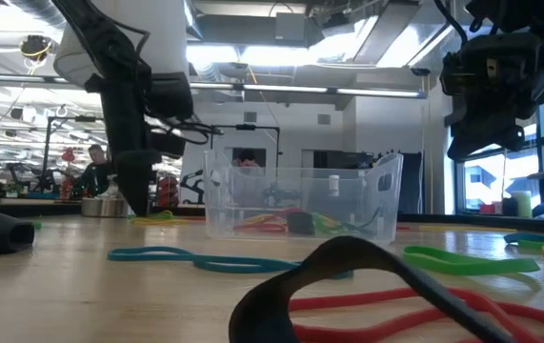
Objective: Pick and place rubber bands into bin
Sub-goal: Put the green rubber band into the transparent bin
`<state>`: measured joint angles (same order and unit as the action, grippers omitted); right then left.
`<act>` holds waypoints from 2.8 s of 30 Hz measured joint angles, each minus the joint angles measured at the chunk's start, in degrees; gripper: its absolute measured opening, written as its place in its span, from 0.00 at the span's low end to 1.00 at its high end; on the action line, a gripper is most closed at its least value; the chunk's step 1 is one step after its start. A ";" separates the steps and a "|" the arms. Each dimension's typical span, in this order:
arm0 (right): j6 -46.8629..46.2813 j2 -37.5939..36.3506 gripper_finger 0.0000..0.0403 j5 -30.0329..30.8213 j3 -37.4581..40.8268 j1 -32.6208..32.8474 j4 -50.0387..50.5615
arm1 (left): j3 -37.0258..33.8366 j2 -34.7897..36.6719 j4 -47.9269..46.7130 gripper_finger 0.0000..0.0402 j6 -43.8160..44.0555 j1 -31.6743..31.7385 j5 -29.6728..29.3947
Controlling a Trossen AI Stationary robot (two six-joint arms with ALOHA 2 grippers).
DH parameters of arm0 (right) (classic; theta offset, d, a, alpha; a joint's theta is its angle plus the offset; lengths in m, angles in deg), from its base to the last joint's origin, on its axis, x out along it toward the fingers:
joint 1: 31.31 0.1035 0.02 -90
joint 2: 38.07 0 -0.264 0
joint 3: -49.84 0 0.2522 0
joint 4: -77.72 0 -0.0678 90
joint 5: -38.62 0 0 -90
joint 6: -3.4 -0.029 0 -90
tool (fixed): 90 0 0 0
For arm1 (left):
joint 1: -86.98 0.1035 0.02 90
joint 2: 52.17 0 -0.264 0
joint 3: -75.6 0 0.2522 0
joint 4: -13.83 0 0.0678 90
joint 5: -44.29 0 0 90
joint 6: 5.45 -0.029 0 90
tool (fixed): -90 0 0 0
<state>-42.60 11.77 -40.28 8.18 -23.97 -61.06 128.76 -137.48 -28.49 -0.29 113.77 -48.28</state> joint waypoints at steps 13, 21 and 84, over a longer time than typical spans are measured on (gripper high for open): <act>-0.04 0.01 0.04 -0.02 0.00 0.00 -0.46 | 0.22 -3.51 0.19 0.19 -1.84 -0.12 -1.30; 0.19 0.03 0.04 -0.02 0.00 -0.02 -0.44 | -0.15 -0.72 -0.15 0.01 2.63 -0.02 -0.78; 7.48 0.03 0.04 -0.07 0.00 -0.02 -3.80 | 8.95 8.45 -21.14 0.11 18.78 -19.42 -8.92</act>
<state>-35.12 11.80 -40.35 8.18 -23.99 -64.86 137.71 -129.03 -49.64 18.49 94.35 -57.21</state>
